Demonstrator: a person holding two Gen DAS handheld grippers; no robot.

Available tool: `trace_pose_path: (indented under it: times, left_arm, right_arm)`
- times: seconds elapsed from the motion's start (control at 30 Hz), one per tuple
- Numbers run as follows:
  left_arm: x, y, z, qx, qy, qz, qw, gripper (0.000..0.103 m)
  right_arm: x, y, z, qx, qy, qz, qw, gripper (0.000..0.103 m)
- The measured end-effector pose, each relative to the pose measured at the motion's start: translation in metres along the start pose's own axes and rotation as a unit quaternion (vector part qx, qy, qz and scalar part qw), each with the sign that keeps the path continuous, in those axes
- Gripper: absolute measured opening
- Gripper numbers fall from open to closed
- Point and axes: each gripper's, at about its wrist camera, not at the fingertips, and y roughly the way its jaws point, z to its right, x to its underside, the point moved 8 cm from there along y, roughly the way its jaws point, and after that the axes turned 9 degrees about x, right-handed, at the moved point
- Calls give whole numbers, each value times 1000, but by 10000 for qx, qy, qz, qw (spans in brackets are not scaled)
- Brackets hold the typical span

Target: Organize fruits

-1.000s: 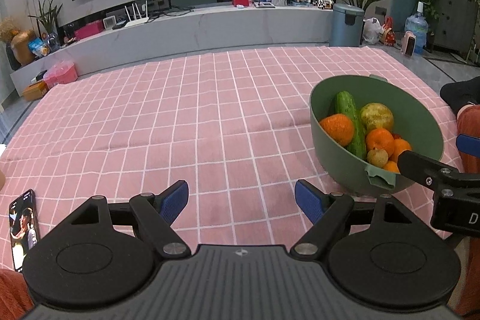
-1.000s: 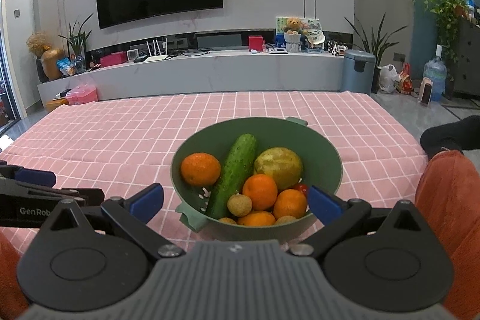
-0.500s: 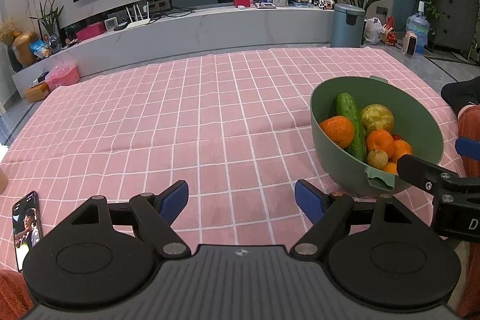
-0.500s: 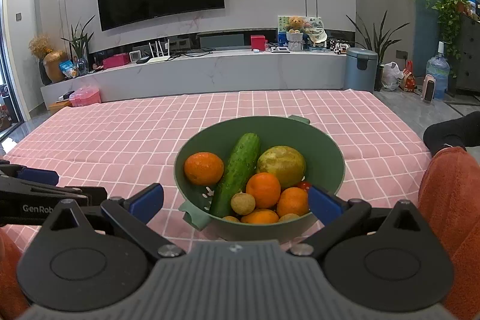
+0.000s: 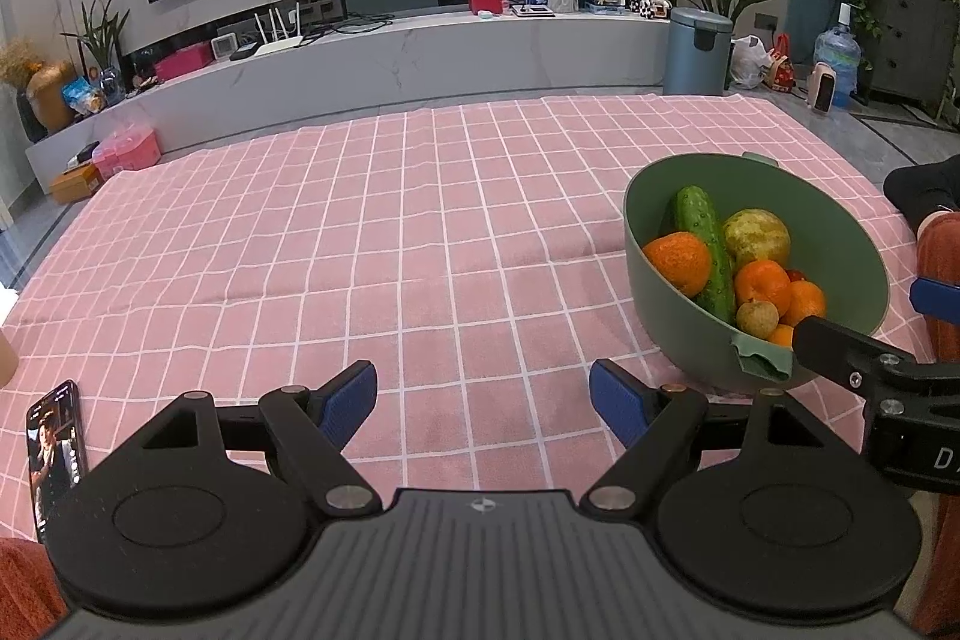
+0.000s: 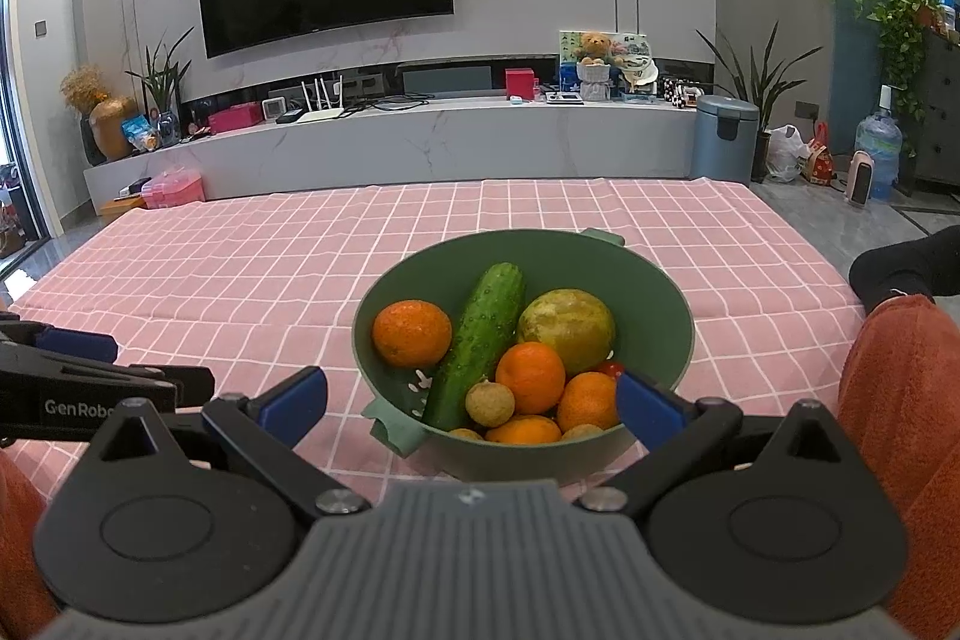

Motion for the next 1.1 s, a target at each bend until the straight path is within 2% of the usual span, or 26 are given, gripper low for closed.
trace_pose_path:
  times: [1.1]
  left_arm:
    - [0,-4,-3,-10,-98,21,9999,95]
  right_arm:
    - [1,0,0,-19,-62,1,10000,98]
